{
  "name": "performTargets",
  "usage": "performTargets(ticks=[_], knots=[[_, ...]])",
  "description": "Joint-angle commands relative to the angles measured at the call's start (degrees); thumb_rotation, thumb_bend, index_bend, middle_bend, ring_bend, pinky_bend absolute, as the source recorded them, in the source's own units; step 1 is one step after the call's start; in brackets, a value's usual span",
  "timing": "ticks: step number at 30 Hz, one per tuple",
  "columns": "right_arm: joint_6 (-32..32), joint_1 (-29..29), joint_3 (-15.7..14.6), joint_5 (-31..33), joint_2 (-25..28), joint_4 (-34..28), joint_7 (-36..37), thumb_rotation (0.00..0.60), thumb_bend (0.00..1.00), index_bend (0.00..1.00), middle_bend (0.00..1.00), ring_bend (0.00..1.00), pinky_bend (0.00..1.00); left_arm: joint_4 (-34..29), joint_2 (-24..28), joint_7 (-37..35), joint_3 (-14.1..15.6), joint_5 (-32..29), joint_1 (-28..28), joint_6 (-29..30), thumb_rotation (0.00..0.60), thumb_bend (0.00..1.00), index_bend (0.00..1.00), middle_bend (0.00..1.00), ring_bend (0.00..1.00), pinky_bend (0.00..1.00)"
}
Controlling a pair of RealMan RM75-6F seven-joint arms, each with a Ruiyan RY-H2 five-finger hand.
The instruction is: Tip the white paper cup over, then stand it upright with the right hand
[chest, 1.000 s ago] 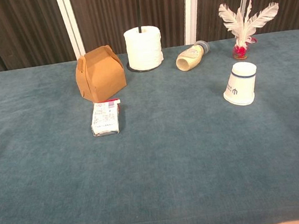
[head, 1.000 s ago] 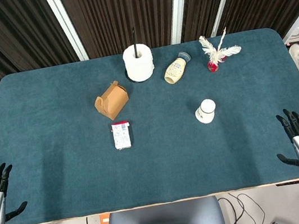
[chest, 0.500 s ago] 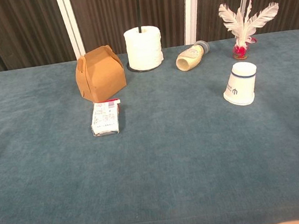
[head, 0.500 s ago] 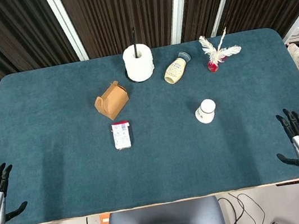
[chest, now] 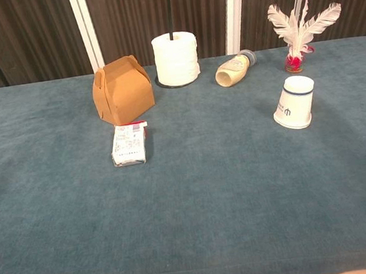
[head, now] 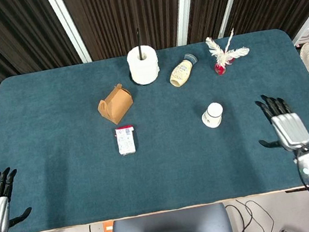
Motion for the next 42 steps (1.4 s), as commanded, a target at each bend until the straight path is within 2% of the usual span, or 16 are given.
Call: performTargets(ticks=[1,7,19,32,36,42], knots=[[-7.0,5.6,3.2,5.3,-3.5,2.8,-0.7,0.600,0.00,0.00,0.02,0.01,0.04,-0.1,-0.2,0.2,-0.3,-0.9,-0.1,-0.4,0.599,0.00,0.00,0.00,0.00,0.00],[-13.8,12.3,5.3,12.5,-9.2,7.3,-3.4,0.600,0.00,0.01,0.07,0.05,0.09,-0.6,0.0,0.1,-0.6,-2.2,-0.1,-0.8,0.599,0.00,0.00,0.00,0.00,0.00],[-17.1,18.7,6.0,19.1,-15.6,13.9,-6.7,0.600,0.02,0.09,0.12,0.08,0.14,-1.3,0.9,-0.3,-0.6,-3.0,0.2,-1.0,0.599,0.00,0.00,0.00,0.00,0.00],[-17.6,20.5,4.9,21.6,-17.0,16.9,-7.2,0.600,0.05,0.15,0.13,0.08,0.14,-1.5,1.1,-0.6,-0.5,-3.0,0.2,-1.0,0.599,0.00,0.00,0.00,0.00,0.00],[-18.6,21.2,4.7,22.5,-17.3,18.7,-7.3,0.600,0.06,0.21,0.13,0.08,0.14,-1.5,1.1,-0.7,-0.4,-3.0,0.2,-1.1,0.599,0.00,0.00,0.00,0.00,0.00],[-19.8,22.6,4.9,23.8,-17.9,21.5,-7.6,0.600,0.06,0.20,0.13,0.08,0.14,-1.6,1.3,-0.9,-0.5,-3.3,0.2,-1.3,0.599,0.00,0.00,0.00,0.00,0.00]])
